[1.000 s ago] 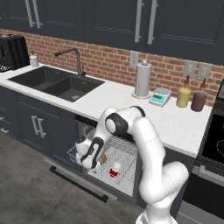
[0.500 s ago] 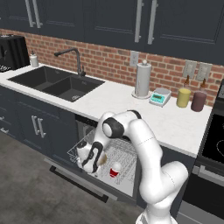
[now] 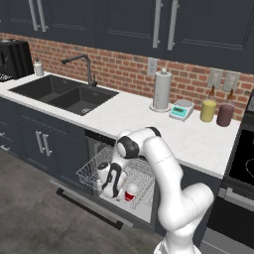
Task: Pick up the cup and bowl from the counter, place them in the dishwasher, and close the dishwasher door.
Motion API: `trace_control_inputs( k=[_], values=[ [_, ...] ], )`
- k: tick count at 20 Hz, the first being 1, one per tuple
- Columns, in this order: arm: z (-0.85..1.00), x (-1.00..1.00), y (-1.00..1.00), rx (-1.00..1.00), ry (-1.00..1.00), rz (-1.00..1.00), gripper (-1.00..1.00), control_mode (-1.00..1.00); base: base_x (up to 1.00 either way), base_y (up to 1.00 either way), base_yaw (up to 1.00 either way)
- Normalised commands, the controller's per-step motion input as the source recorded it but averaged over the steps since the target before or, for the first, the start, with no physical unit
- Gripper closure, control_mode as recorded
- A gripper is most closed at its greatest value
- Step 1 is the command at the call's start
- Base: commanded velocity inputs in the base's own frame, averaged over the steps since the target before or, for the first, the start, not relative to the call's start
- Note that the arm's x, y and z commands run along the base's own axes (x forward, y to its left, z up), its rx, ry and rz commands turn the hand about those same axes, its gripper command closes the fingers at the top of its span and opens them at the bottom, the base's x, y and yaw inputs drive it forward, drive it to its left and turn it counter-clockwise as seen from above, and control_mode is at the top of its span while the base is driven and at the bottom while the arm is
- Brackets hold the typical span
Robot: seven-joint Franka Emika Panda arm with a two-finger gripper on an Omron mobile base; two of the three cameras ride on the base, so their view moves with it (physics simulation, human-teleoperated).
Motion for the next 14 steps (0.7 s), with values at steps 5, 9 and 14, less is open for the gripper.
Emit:
trace_control_inputs(
  k=[5, 9, 14],
  values=[
    [-0.26, 0.13, -0.43, 0.00, 0.00, 0.00, -1.00, -1.00, 0.00, 0.00, 0.00],
    [-0.27, 0.13, -0.39, -0.01, 0.00, 0.00, -1.00, -1.00, 0.00, 0.00, 0.00],
    [-0.25, 0.32, -0.41, -0.03, -0.04, -0.01, -1.00, -1.00, 0.00, 0.00, 0.00]
  ],
)
